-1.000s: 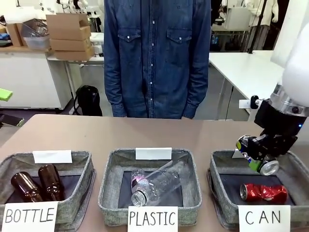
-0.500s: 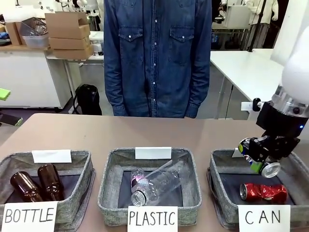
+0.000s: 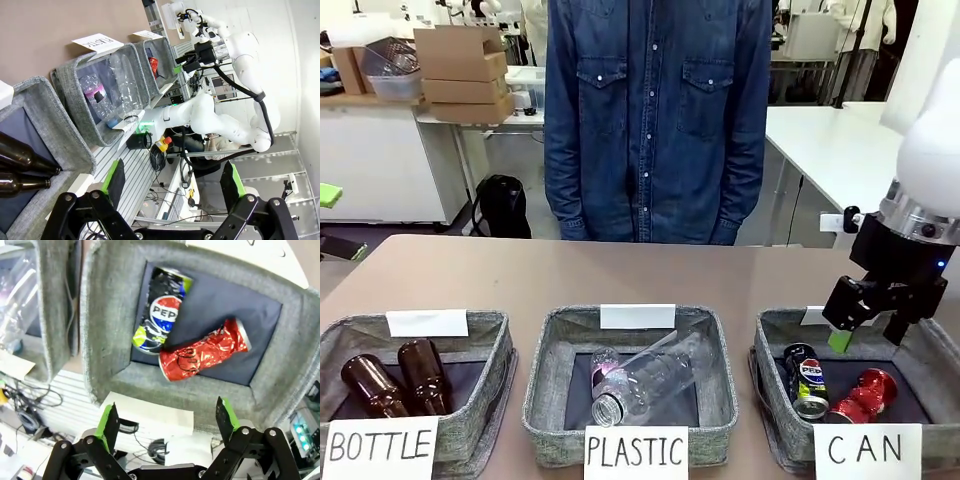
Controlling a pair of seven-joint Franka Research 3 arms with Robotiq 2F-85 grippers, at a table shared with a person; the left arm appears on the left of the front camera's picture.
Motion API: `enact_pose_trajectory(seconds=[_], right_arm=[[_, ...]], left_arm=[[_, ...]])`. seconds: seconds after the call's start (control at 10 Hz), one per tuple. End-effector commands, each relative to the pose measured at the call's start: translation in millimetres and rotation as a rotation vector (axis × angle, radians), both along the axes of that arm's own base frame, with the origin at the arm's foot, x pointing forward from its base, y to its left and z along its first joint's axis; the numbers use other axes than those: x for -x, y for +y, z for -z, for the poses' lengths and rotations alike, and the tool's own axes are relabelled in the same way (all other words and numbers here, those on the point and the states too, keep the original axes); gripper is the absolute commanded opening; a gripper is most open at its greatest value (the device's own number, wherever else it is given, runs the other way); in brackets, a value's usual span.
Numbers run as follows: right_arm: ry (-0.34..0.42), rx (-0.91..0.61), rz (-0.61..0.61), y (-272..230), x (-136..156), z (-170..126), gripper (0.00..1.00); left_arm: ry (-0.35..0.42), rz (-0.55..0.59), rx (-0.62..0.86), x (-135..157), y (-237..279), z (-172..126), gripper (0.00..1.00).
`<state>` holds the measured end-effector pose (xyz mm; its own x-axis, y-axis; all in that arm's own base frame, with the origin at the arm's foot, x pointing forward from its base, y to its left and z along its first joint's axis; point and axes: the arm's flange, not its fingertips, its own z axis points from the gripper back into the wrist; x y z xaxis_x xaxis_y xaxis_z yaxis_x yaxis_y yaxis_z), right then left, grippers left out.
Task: Sort the can waste into the basket.
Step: Pick up the can waste from the table and place it in the right Fabric basket.
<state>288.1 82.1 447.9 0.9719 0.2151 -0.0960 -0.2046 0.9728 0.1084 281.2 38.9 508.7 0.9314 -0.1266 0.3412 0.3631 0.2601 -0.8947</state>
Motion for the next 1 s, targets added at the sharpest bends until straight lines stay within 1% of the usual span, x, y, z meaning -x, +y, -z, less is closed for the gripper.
enact_pose_trajectory(seconds=[0.0, 0.1, 0.2, 0.3, 0.4, 0.5, 0.6, 0.7, 0.8, 0.9], right_arm=[[-0.014, -0.025, 0.035, 3, -9, -1, 1.00], [-0.019, -0.057, 0.047, 2, -11, -3, 1.00], [-0.056, -0.137, 0.104, 0, -15, -8, 1.00], [-0.146, -0.344, 0.166, -5, -16, -17, 1.00], [-0.102, -0.756, 0.333, -15, -23, -32, 1.00], [-0.006, -1.032, 0.399, -27, -29, -39, 1.00], [0.002, -1.194, 0.437, -36, -31, -40, 1.00], [-0.052, -1.284, 0.419, -41, -31, -38, 1.00], [-0.083, -1.320, 0.344, -42, -33, -35, 1.00], [-0.049, -1.331, 0.300, -40, -39, -32, 1.00]], left_arm=[[0.007, 0.002, 0.003, 2, 0, -2, 1.00], [0.007, 0.002, 0.003, 2, 0, -2, 1.00], [0.007, 0.002, 0.003, 2, 0, -2, 1.00], [0.007, 0.002, 0.003, 2, 0, -2, 1.00], [0.007, 0.002, 0.003, 2, 0, -2, 1.00], [0.007, 0.002, 0.003, 2, 0, -2, 1.00], [0.007, 0.002, 0.003, 2, 0, -2, 1.00], [0.007, 0.002, 0.003, 2, 0, -2, 1.00], [0.007, 0.002, 0.003, 2, 0, -2, 1.00], [0.007, 0.002, 0.003, 2, 0, -2, 1.00]])
